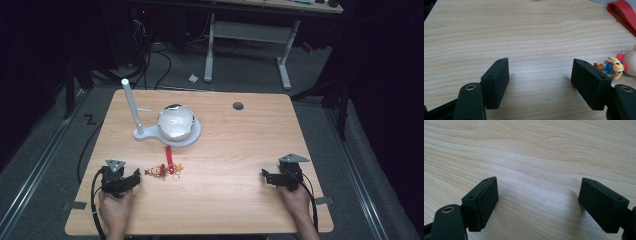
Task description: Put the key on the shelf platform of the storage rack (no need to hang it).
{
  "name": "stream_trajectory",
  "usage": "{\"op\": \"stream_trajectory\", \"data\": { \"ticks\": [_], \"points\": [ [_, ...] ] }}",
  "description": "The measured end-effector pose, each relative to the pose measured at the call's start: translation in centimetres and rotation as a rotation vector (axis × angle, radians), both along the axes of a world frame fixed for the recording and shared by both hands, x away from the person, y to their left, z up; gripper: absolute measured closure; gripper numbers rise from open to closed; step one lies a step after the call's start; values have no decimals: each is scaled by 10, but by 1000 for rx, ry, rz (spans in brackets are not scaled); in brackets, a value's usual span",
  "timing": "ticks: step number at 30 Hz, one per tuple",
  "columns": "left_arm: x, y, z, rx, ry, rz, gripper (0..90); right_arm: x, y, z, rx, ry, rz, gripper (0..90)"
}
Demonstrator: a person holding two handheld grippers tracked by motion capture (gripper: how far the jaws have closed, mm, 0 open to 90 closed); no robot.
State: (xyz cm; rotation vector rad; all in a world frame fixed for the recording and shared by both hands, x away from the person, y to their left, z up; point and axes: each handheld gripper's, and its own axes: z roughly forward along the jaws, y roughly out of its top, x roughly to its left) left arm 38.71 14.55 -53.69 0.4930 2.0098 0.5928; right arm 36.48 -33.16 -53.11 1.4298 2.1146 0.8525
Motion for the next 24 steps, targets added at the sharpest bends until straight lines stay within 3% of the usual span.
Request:
{"op": "stream_trajectory", "data": {
  "ticks": [14, 24],
  "points": [
    [0, 0, 0, -1, 3, -11, 302, 0, 0, 0, 1, 2, -1, 161],
    [0, -3, 1, -27, 12, -3, 256, 0, 0, 0, 1, 1, 0, 161]
  ]
}}
